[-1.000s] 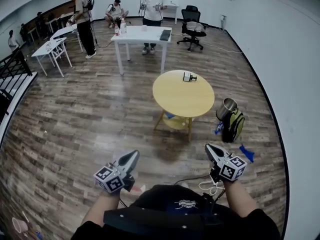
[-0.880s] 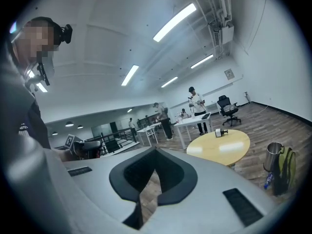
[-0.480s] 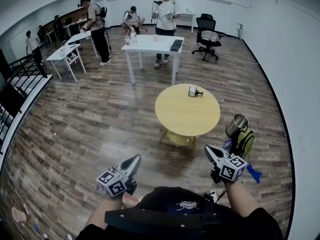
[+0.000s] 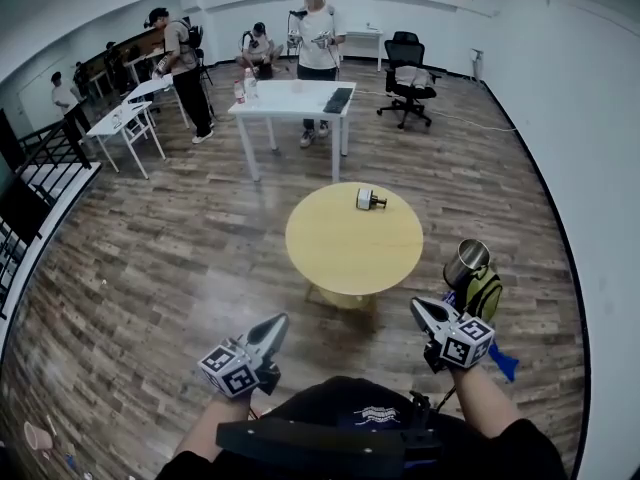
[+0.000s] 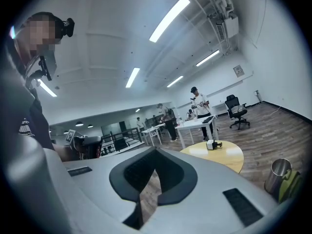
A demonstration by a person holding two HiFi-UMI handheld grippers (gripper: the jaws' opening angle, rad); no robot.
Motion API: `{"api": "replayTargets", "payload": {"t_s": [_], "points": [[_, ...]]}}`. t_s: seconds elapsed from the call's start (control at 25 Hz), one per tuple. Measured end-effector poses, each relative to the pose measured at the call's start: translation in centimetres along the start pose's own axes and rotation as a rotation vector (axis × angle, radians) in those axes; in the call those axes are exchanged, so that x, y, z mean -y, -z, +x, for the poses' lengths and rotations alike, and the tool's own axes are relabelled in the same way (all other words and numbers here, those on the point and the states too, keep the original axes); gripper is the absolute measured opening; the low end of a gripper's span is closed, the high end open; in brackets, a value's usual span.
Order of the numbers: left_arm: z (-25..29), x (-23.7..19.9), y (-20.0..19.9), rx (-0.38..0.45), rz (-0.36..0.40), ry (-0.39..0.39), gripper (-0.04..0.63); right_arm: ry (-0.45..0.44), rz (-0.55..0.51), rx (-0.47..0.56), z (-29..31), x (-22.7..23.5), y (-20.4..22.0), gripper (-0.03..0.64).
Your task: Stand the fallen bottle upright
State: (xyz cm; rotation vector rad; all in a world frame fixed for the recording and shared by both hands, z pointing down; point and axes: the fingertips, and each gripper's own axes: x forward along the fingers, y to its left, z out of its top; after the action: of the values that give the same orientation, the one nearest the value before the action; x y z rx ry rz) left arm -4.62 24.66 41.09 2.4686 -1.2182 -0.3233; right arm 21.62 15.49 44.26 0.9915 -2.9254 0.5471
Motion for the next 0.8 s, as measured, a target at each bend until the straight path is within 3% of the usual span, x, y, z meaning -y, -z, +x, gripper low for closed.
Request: {"api": "replayTargets", "payload": {"t_s": [0.4, 0.8], "points": [[5.0, -6.8, -1.1, -0.016, -0.024, 0.059, 0.023, 0.051, 0.007, -0.011, 5.4, 3.8, -0.5, -0.002], [8.3, -20.3, -8.2, -0.066, -0.002, 0.177, 0.023, 0.167, 0.0, 0.046, 18.1, 4.5, -4.4, -0.002]]}}
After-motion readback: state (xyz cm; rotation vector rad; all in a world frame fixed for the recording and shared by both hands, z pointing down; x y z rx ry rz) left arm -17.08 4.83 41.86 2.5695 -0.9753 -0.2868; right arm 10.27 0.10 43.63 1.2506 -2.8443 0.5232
